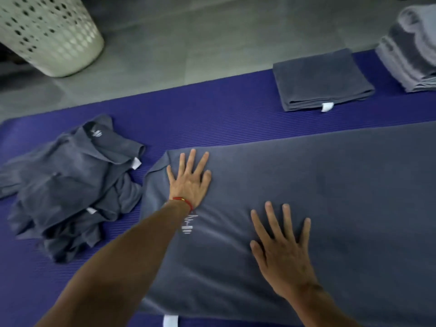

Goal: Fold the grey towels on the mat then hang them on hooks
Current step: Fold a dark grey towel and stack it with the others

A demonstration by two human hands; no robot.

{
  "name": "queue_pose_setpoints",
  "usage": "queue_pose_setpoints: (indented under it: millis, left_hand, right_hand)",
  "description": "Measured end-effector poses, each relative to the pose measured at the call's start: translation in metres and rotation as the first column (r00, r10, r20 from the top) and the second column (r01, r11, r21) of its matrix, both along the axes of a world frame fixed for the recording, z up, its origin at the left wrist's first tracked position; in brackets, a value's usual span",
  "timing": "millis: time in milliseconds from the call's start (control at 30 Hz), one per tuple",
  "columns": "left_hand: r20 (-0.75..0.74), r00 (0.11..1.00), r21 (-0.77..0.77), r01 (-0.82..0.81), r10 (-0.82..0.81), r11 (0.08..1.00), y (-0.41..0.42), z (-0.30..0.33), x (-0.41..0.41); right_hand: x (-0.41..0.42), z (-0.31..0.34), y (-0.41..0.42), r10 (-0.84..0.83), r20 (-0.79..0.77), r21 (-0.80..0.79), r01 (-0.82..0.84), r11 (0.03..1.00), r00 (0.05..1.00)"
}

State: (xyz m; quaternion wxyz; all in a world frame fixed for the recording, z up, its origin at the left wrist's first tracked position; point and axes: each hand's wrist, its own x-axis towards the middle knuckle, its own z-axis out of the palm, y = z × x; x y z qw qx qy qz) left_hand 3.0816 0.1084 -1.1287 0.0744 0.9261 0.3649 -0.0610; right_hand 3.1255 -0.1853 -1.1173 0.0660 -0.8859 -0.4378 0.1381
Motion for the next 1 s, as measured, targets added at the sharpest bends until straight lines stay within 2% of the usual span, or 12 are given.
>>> queue_pose_setpoints:
  millis: [67,200,367,467,567,667,800,867,1000]
  left_hand:
    - [-0.052,0.998,0.051,-0.024,0.026,0.998,0.040,0.004,-0.026]
    - [-0.140,0.990,0.271,0.005,0.035,0.963,0.092,0.021,-0.058]
    - [-0.142,0.990,0.284,0.032,0.009,0.958,0.115,0.039,-0.068]
    - [-0.016,0.998,0.139,-0.060,0.063,0.989,0.133,0.039,-0.066]
    - [0.087,0.987,-0.051,-0.132,0.136,0.990,0.144,0.046,-0.064]
    - [0.152,0.970,-0.132,-0.171,0.191,0.976,0.138,0.060,-0.056]
    - [0.312,0.922,-0.323,-0.126,0.231,0.938,0.126,0.075,-0.054]
    - [0.326,0.918,-0.417,-0.076,0.227,0.905,0.125,0.084,-0.057]
    - [0.316,0.939,-0.511,0.046,0.138,0.858,0.117,0.107,-0.058]
  right_hand:
    - [-0.020,0.001,0.021,0.067,-0.041,-0.005,-0.068,0.998,0.997]
    - [-0.055,0.007,0.043,0.197,-0.089,0.002,-0.198,0.980,0.976]
    - [-0.111,0.014,0.059,0.498,-0.093,0.083,-0.492,0.867,0.862]
    - [-0.141,0.014,0.065,0.571,-0.112,0.059,-0.568,0.821,0.813]
    - [-0.161,0.013,0.072,0.578,-0.124,0.028,-0.580,0.814,0.806]
    - [-0.171,0.017,0.085,0.580,-0.135,0.016,-0.584,0.812,0.803]
    - [-0.182,0.026,0.112,0.518,-0.130,-0.001,-0.522,0.853,0.846]
    - [-0.189,0.028,0.126,0.478,-0.097,-0.007,-0.481,0.877,0.873]
    - [-0.188,0.033,0.138,0.460,-0.022,0.012,-0.460,0.888,0.888]
